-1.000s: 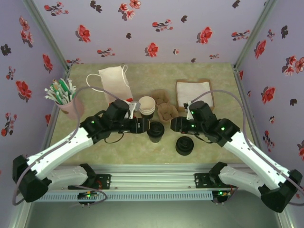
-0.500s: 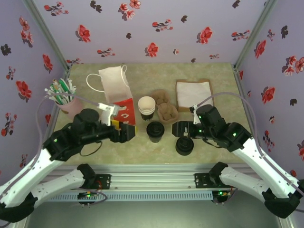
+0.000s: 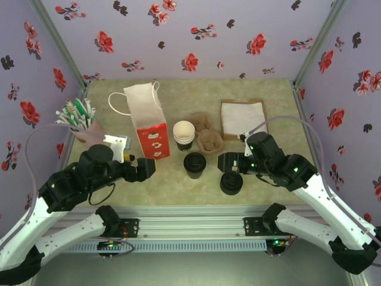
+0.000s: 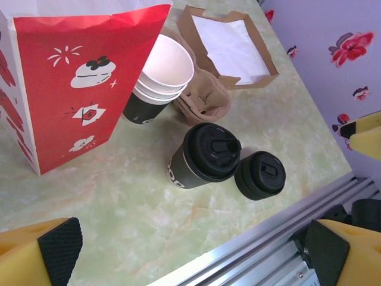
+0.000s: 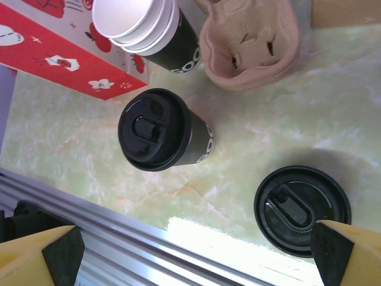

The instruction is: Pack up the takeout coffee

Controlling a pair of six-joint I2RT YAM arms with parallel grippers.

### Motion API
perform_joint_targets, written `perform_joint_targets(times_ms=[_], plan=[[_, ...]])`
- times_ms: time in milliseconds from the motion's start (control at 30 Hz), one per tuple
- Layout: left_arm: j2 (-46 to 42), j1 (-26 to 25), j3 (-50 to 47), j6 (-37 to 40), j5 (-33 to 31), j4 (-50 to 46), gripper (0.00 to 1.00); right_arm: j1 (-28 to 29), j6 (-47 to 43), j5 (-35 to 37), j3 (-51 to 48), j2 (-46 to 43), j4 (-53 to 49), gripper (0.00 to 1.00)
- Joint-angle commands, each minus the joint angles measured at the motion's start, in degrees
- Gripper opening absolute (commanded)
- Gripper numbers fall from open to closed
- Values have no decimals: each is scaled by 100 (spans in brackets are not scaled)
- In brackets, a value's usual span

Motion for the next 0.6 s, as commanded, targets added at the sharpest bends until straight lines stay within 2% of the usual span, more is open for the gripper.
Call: perform_joint_targets(times_ms=[0, 133, 467, 567], plan=[[137, -28, 210, 143, -332, 5, 99, 37, -48, 595, 260, 41, -347, 99], [341, -12, 330, 222, -619, -17, 99, 20, 244, 1139, 263, 34, -454, 99], [778, 177, 522, 413, -775, -99, 99, -323, 147, 1229, 320, 361, -242, 99], [825, 222, 577, 504, -792, -129, 99, -401, 87, 1453, 467, 447, -366, 99]])
